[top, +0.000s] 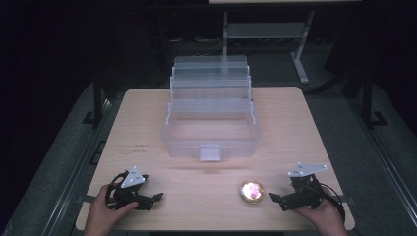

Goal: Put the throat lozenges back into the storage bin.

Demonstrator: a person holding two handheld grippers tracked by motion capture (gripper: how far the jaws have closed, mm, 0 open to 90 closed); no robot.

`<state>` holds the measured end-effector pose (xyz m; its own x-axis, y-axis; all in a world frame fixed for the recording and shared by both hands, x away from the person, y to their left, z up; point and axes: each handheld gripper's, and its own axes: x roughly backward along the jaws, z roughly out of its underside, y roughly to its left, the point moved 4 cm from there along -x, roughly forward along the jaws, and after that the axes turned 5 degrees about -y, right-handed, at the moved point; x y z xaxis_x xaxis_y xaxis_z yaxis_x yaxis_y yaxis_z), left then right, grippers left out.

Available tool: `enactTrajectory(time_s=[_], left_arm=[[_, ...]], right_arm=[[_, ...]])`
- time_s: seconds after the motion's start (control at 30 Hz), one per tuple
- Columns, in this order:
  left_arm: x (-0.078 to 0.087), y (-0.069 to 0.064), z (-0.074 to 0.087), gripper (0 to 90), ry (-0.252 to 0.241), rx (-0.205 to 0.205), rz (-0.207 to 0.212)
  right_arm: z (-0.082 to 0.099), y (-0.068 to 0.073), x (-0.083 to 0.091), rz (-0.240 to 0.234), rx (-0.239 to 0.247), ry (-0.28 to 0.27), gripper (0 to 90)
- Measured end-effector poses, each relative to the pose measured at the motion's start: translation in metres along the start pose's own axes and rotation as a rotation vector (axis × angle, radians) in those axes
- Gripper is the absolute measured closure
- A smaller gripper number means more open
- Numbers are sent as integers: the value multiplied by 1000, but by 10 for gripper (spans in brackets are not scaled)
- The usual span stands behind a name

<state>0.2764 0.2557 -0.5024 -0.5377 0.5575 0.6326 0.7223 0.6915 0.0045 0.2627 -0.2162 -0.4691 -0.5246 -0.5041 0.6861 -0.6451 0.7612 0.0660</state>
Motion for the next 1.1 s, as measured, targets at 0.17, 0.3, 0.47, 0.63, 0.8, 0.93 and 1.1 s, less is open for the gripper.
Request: enactTrajectory(time_s=[0.17,0.3,0.47,0.63,0.8,0.93,1.1], left_arm=[[0,0,0,109,0,0,0],[0,0,0,109,0,0,0],[0,0,0,109,0,0,0],[0,0,0,109,0,0,0],[0,0,0,109,0,0,0],[0,0,0,109,0,0,0],[0,0,0,109,0,-2,0]], right_arm=[[-2,4,-3,-13,16,4,3],[-4,8,-4,-23,25,7,3],[-6,11,-6,-34,36,9,3],[-8,14,-8,-44,44,9,3],[-12,19,-9,-66,61,5,3],[-15,22,-11,-79,66,5,3],[-17,24,-12,-88,74,4,3]])
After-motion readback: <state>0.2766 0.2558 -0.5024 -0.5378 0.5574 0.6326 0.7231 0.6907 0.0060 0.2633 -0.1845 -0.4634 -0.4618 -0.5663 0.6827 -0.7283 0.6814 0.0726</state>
